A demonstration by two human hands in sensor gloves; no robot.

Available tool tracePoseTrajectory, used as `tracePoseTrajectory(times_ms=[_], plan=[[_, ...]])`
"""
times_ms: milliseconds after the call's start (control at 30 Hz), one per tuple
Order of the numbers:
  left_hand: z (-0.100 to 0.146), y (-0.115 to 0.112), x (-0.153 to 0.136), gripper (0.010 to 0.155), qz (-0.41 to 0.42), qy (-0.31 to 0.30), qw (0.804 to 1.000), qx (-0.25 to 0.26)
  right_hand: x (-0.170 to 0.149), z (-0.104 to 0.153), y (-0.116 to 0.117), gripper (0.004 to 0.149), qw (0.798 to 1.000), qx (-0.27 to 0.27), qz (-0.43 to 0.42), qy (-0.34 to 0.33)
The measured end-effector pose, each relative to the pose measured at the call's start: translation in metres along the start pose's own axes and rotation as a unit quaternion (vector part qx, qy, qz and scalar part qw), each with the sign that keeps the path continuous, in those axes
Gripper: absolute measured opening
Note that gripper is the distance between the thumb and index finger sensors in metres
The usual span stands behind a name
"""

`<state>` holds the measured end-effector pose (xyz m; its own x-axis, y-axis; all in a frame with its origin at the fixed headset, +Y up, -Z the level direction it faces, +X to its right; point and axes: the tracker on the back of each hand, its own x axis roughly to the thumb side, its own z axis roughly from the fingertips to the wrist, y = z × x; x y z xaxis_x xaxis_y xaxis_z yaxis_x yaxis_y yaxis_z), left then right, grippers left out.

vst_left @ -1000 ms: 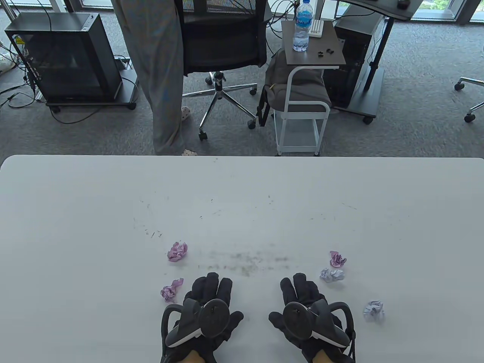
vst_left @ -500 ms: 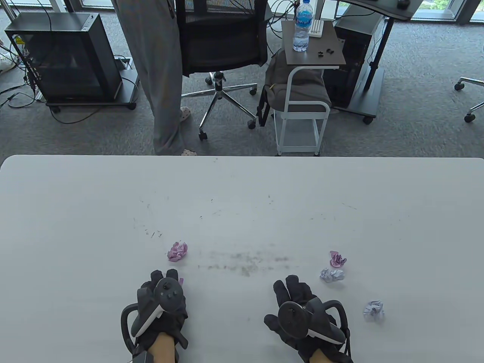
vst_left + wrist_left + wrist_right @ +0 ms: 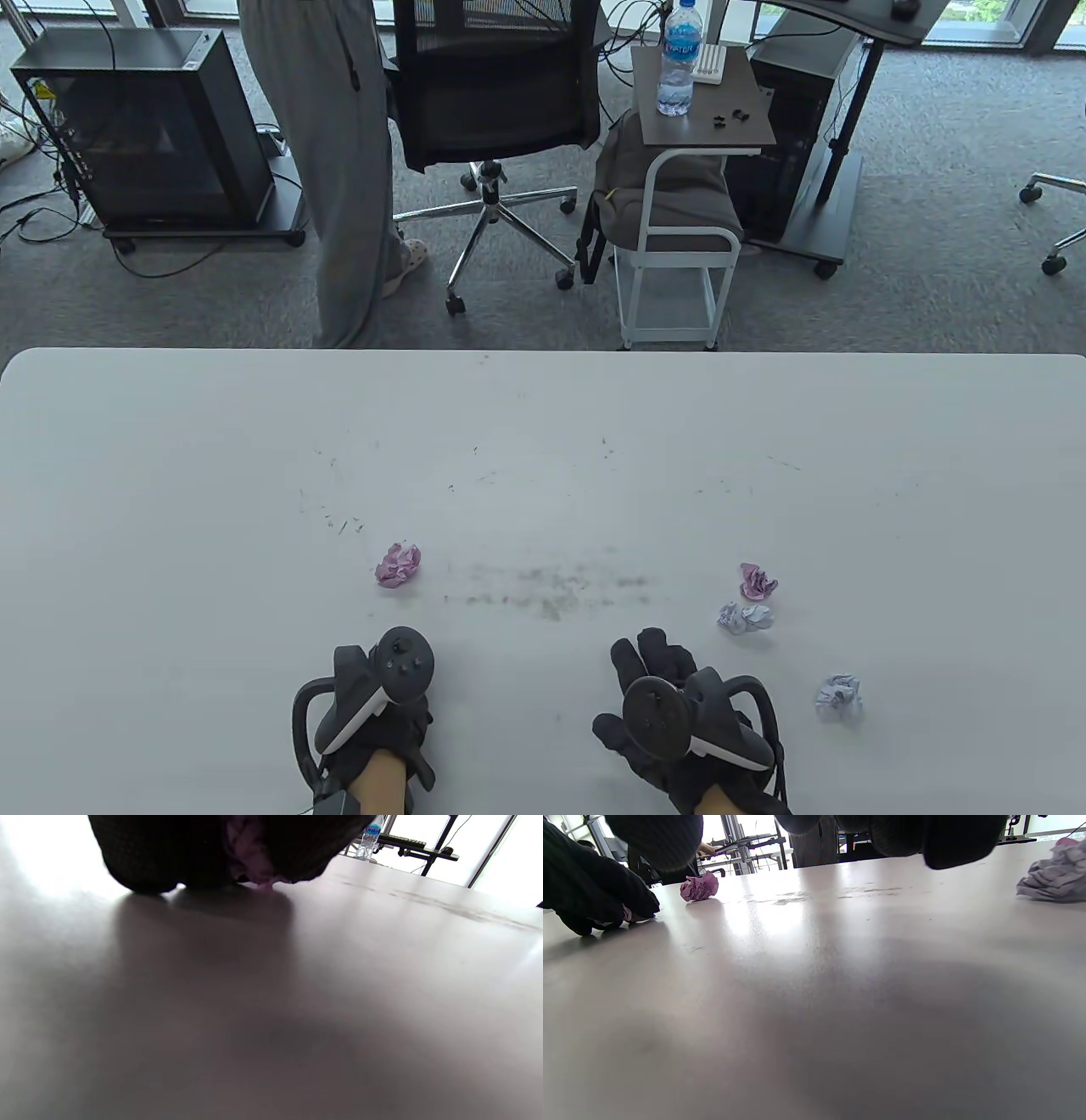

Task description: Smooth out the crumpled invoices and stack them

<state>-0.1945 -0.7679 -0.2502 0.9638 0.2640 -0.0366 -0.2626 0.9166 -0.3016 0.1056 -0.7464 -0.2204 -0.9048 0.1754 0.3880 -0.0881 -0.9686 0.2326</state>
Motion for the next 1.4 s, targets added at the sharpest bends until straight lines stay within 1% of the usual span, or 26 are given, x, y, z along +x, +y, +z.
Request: tracePoseTrajectory(times_ms=[67, 100, 200, 267, 367, 433, 533, 600, 700, 733, 833, 933, 1000, 1067, 1133, 1167, 1267, 1333, 1400], plan=[[0.002, 0.003, 0.004, 0.049, 0.052, -0.022, 0.998, -0.001, 0.001, 0.001, -0.001, 0.079, 1.0, -0.004, -0.01, -0.002], [0.005, 0.005, 0.01, 0.049, 0.096, -0.048, 0.994, -0.005, 0.002, 0.002, -0.002, 0.079, 1.0, -0.007, -0.016, -0.004], [0.01, 0.014, 0.031, 0.051, 0.161, -0.119, 0.98, -0.017, 0.004, 0.001, -0.004, 0.079, 0.999, -0.009, -0.034, -0.013], [0.016, 0.021, 0.052, 0.051, 0.18, -0.167, 0.969, -0.021, 0.004, 0.0, -0.007, 0.08, 0.998, -0.019, -0.049, -0.019], [0.027, 0.024, 0.077, 0.053, 0.165, -0.226, 0.959, -0.039, 0.009, 0.002, -0.013, 0.082, 0.998, -0.029, -0.049, -0.03], [0.034, 0.022, 0.091, 0.055, 0.193, -0.256, 0.947, -0.026, 0.013, 0.004, -0.018, 0.083, 0.996, -0.045, -0.059, -0.045], [0.04, 0.021, 0.099, 0.057, 0.245, -0.282, 0.927, -0.024, 0.016, 0.006, -0.026, 0.085, 0.993, -0.041, -0.08, -0.072], [0.043, 0.019, 0.102, 0.058, 0.266, -0.303, 0.915, -0.024, 0.017, 0.009, -0.03, 0.085, 0.993, -0.063, -0.063, -0.081], [0.045, 0.013, 0.102, 0.058, 0.296, -0.315, 0.9, -0.046, 0.019, 0.011, -0.029, 0.086, 0.992, -0.039, -0.071, -0.098], [0.046, 0.01, 0.101, 0.058, 0.314, -0.315, 0.894, -0.05, 0.021, 0.012, -0.028, 0.084, 0.99, -0.039, -0.08, -0.106], [0.046, 0.003, 0.098, 0.056, 0.34, -0.308, 0.886, -0.07, 0.026, 0.015, -0.027, 0.079, 0.989, -0.057, -0.081, -0.112], [0.045, 0.002, 0.097, 0.055, 0.342, -0.307, 0.885, -0.074, 0.028, 0.017, -0.026, 0.076, 0.986, -0.081, -0.087, -0.115], [0.045, 0.001, 0.099, 0.055, 0.341, -0.308, 0.884, -0.082, 0.027, 0.016, -0.026, 0.074, 0.983, -0.091, -0.113, -0.115], [0.046, 0.003, 0.099, 0.054, 0.317, -0.31, 0.893, -0.076, 0.025, 0.014, -0.024, 0.072, 0.98, -0.08, -0.142, -0.118], [0.046, 0.004, 0.099, 0.054, 0.3, -0.31, 0.899, -0.072, 0.022, 0.014, -0.024, 0.067, 0.975, -0.094, -0.161, -0.124], [0.046, 0.004, 0.099, 0.054, 0.302, -0.309, 0.899, -0.072, 0.022, 0.015, -0.025, 0.064, 0.973, -0.099, -0.165, -0.125], [0.044, 0.002, 0.097, 0.055, 0.317, -0.302, 0.895, -0.079, 0.023, 0.017, -0.027, 0.048, 0.966, -0.139, -0.172, -0.133], [0.042, -0.001, 0.097, 0.055, 0.331, -0.301, 0.889, -0.093, 0.024, 0.017, -0.028, 0.045, 0.969, -0.144, -0.144, -0.14], [0.039, -0.003, 0.097, 0.056, 0.342, -0.303, 0.883, -0.11, 0.021, 0.015, -0.029, 0.043, 0.969, -0.145, -0.143, -0.143]])
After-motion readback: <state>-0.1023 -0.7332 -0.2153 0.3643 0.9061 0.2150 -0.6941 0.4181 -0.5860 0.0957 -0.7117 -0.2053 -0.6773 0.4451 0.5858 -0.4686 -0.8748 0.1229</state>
